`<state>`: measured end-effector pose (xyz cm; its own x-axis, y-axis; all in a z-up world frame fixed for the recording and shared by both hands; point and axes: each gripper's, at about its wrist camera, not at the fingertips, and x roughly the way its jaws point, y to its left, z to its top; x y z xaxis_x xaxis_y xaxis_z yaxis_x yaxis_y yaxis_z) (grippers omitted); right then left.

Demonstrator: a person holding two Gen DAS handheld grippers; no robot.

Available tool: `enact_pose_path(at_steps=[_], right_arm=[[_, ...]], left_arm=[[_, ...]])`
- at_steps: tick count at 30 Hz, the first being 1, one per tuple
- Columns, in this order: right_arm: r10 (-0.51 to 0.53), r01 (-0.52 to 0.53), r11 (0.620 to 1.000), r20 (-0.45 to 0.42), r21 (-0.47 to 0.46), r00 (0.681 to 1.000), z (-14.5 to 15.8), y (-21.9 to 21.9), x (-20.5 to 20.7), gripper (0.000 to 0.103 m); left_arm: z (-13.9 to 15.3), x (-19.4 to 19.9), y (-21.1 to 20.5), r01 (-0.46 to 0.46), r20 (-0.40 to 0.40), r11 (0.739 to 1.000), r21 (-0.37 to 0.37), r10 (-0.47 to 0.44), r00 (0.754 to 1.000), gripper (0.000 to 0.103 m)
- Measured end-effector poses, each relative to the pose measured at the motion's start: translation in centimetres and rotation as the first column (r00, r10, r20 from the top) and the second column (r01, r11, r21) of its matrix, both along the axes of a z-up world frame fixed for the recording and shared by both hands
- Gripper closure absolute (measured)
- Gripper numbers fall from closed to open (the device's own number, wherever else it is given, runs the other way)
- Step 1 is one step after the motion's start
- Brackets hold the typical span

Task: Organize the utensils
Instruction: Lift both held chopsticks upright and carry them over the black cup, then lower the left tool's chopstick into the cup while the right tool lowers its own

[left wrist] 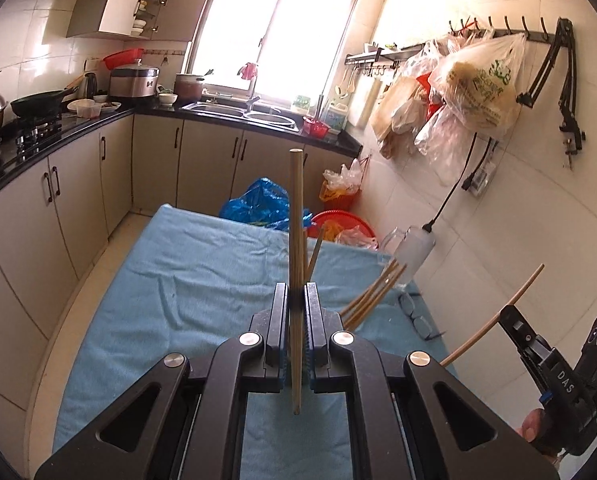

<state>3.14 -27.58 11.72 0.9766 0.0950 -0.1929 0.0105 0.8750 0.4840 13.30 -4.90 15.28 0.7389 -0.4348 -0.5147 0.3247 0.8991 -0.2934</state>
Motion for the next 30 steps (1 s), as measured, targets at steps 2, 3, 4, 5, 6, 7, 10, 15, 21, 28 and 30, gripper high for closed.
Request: enact_pose_path(at_steps=[2, 3, 4, 5, 6, 7, 10, 15, 21, 28, 30], right_arm=[[-0.009, 0.009, 1.000, 0.006, -0.011, 1.000, 0.5, -0.1, 0.6, 0.095], [-0.011, 0.011, 1.000, 0.008, -0.012, 1.000, 0.8, -0.2, 0.9, 0.095], [-0.014, 0.014, 1.000, 0.012, -0.012, 1.000, 1.1, -0.3, 1.4, 0.096], [-0.018, 0.018, 1.000, 0.015, -0.013, 1.000, 1.4, -0.3, 1.7, 0.096], [-0.025, 0.025, 1.000, 0.019, -0.015, 1.000, 1.6, -0.4, 2.1, 0.095], [-0.027, 0.028, 1.000, 0.021, -0.014, 0.999, 1.8, -0.5, 2.5, 0.095], [-0.037, 0.037, 0.999, 0.025, -0.012, 0.999, 2.3, -0.6, 3.7, 0.095], [-0.046, 0.047, 0.999, 0.029, -0.015, 0.999, 2.7, -0.3, 5.7, 0.095], [-0.047, 0.047, 0.999, -0.003, -0.025, 0.999, 1.6, 0.1, 8.3, 0.096], [-0.035, 0.033, 0.999, -0.061, -0.040, 0.998, -0.9, 0.5, 10.2, 0.095], [-0.032, 0.028, 0.998, -0.077, -0.048, 0.997, -1.6, 0.7, 10.5, 0.095]], left_arm=[[0.6, 0.7, -0.4, -0.002, 0.011, 1.000, -0.006, 0.002, 1.000, 0.096], [0.9, 1.0, -0.5, -0.003, 0.017, 1.000, -0.008, 0.003, 1.000, 0.096], [1.1, 1.3, -0.7, -0.004, 0.019, 1.000, -0.010, 0.004, 1.000, 0.096], [1.3, 1.7, -0.9, -0.004, 0.020, 1.000, -0.015, 0.004, 1.000, 0.096], [1.5, 2.1, -1.1, -0.005, 0.025, 1.000, -0.021, 0.006, 1.000, 0.096], [1.6, 2.4, -1.3, -0.008, 0.026, 1.000, -0.021, 0.009, 1.000, 0.096], [1.8, 3.3, -1.7, -0.008, 0.023, 0.999, -0.035, 0.009, 1.000, 0.096], [1.0, 5.1, -2.2, -0.019, 0.007, 0.999, -0.050, 0.019, 1.000, 0.096], [-0.7, 7.0, -2.6, -0.026, -0.030, 0.998, -0.060, 0.024, 0.999, 0.096], [-3.5, 8.4, -3.4, -0.012, -0.072, 0.999, -0.041, 0.009, 0.997, 0.096], [-4.3, 8.6, -3.7, -0.008, -0.083, 0.999, -0.035, 0.005, 0.997, 0.096]])
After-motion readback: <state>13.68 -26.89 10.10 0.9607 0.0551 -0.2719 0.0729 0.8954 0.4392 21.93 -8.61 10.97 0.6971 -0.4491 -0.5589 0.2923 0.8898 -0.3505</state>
